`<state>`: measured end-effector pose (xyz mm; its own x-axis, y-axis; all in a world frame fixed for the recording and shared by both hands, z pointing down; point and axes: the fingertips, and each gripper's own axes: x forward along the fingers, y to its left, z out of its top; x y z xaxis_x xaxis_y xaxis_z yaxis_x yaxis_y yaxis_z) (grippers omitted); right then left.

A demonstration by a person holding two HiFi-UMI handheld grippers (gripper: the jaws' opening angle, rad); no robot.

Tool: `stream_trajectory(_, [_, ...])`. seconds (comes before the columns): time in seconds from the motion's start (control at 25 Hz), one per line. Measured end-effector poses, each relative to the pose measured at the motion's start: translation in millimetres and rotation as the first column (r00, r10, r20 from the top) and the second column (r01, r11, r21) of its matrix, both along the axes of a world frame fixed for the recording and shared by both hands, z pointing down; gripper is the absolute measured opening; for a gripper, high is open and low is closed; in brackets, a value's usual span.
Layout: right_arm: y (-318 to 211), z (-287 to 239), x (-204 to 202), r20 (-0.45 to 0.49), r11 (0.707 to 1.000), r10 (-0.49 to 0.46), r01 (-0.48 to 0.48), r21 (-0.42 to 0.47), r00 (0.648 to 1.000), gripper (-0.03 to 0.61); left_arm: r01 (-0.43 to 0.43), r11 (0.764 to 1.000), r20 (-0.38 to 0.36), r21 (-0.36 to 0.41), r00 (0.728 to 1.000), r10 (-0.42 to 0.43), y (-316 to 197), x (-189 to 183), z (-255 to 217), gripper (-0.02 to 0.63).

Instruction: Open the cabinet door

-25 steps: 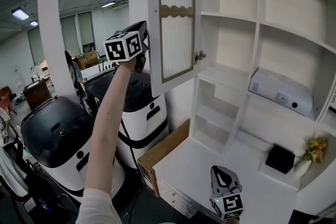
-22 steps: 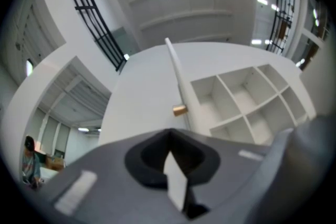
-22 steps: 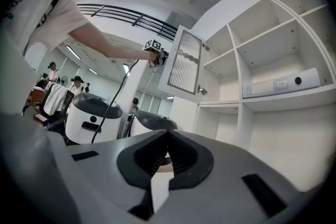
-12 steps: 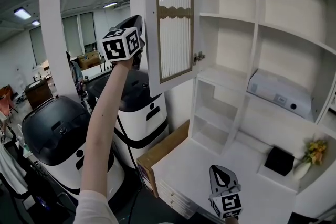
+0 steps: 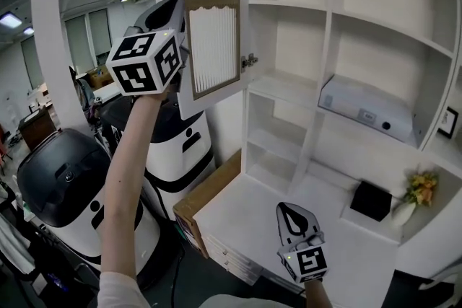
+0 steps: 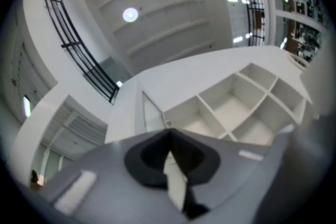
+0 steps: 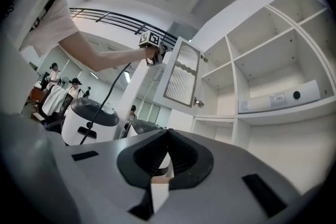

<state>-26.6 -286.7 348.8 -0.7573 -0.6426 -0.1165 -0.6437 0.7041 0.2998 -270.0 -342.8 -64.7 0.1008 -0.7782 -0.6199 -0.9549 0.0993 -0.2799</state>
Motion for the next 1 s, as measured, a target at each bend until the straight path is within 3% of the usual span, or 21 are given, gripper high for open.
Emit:
stream_trajectory(0.12, [-1,-9,6,0.012,0.999,0.031,-0.031,0.016,0.999,0.000,0.000,0.998,0.012,0.058,1.000,-0.001,19,25,30,0.006])
stream_trajectory(0.24, [-5,-14,18,0.033,0.995,0.102,-0.103,0.009,0.994,0.000,0.051,0.990,0.049,0.129,0.997,-0.058,52,52,78,0.006])
stream_trajectory(0.32, [-6,-14,26,0.042,0.991,0.137,-0.137,0.001,0.990,0.000,0.052,0.991,0.054,0.121,0.997,-0.059,68,70,119,0.006])
stream_trajectory(0.52, [-4,-5,52,0.087,0.977,0.212,-0.212,0.000,0.973,0.000,0.045,0.997,0.054,-0.061,0.998,-0.042,68,97,244,0.006])
stream_trajectory(0.72, [-5,12,74,0.081,0.959,0.280,-0.274,-0.076,0.957,0.000,-0.040,0.967,-0.059,-0.251,0.998,0.026,57,119,343,0.006])
stream_trajectory(1.0, [-8,24,79,0.102,0.954,0.299,-0.294,-0.061,0.949,0.000,-0.154,0.922,-0.134,-0.356,0.984,0.113,53,180,408,0.006])
